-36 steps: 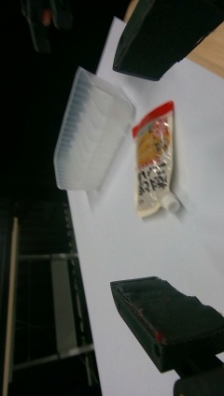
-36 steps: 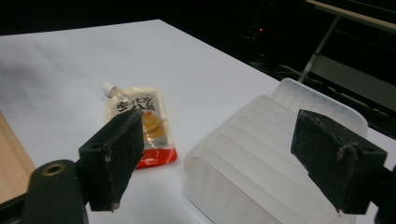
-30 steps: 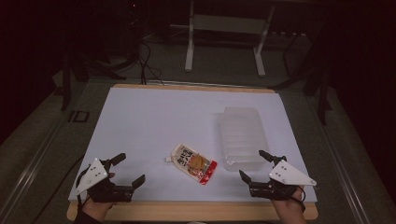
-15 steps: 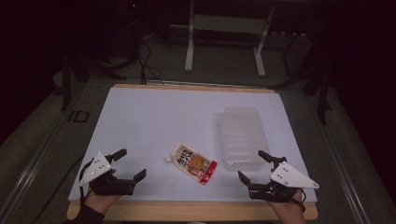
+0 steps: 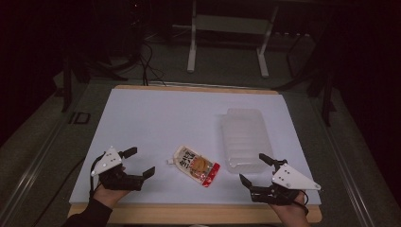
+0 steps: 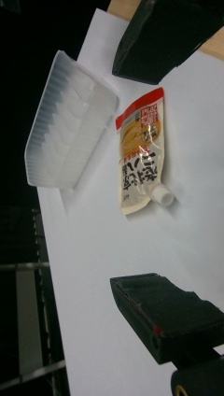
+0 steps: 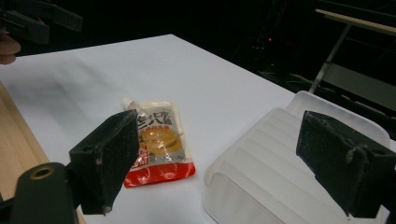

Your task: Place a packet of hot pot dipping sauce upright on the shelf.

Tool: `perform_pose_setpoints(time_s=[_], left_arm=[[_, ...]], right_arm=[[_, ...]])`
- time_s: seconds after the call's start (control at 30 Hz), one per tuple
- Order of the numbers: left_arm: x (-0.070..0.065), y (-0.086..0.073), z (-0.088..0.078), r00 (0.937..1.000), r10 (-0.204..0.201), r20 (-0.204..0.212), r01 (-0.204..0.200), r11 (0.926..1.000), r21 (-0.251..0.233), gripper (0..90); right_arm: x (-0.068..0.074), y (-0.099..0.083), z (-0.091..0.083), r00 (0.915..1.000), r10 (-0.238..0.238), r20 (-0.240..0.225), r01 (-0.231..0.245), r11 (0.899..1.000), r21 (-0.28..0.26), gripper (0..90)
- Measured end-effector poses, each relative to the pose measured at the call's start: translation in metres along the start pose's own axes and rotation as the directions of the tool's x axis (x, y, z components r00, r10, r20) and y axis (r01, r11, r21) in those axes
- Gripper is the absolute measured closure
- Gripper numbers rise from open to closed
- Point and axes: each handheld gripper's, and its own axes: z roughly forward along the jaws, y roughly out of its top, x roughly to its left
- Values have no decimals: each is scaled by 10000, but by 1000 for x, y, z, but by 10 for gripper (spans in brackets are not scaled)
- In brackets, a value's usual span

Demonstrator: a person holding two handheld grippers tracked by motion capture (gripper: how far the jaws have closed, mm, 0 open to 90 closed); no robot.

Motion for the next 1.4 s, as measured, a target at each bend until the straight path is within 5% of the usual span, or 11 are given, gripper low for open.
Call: perform_pose_setpoints(time_s=[0.3,0.63,1.0,1.4], left_arm=[[-3,4,22,9989,365,288,-371,9991,225,43],[4,5,44,9990,58,447,-83,9984,559,69],[3,-1,84,9971,192,740,-306,9871,1570,214],[12,-9,110,9991,248,352,-297,9888,1460,403]], right_arm=[[1,0,2,10000,40,-43,-40,10000,63,136],[2,-1,3,10000,5,-69,-4,10000,96,143],[2,-2,4,9998,16,-181,-12,9998,190,161],[3,-2,3,9994,-83,-336,91,9997,221,201]])
